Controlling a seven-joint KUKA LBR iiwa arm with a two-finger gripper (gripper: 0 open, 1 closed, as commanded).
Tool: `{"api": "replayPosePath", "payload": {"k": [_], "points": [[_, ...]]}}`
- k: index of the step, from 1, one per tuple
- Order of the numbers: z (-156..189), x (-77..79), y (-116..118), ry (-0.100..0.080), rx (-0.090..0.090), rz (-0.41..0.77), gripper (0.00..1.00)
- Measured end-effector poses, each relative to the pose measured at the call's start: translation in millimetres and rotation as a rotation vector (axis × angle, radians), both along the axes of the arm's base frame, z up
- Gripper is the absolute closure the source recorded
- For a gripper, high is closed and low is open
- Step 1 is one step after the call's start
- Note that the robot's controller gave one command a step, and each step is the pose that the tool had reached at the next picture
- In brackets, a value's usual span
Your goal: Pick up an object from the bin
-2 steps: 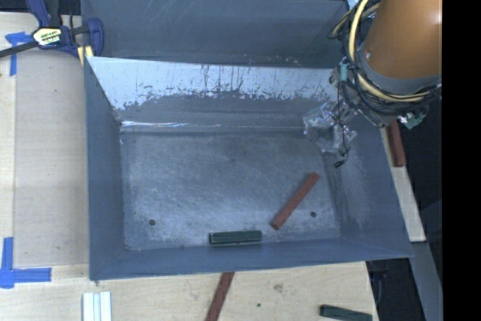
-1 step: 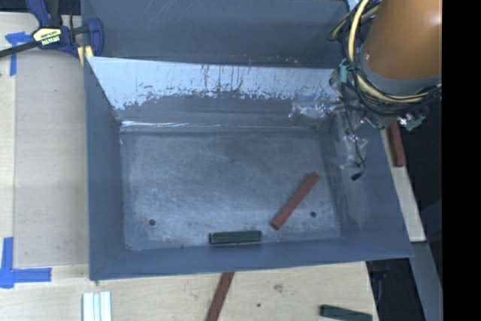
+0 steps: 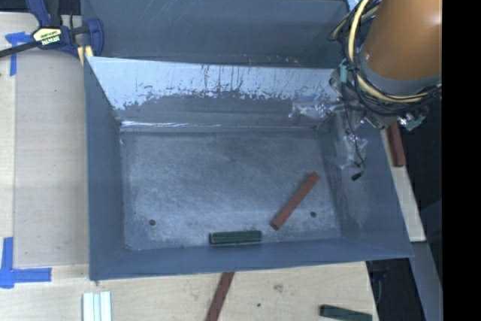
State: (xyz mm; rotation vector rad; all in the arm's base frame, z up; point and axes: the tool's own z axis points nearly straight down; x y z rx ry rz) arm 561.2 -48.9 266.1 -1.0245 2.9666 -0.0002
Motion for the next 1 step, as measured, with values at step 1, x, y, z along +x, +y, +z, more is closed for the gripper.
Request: {"api": "replayPosePath", "payload": {"k": [1], "points": [[-60.7, -12.0, 7.1, -0.005, -0.001, 0.024, 0.00]]}}
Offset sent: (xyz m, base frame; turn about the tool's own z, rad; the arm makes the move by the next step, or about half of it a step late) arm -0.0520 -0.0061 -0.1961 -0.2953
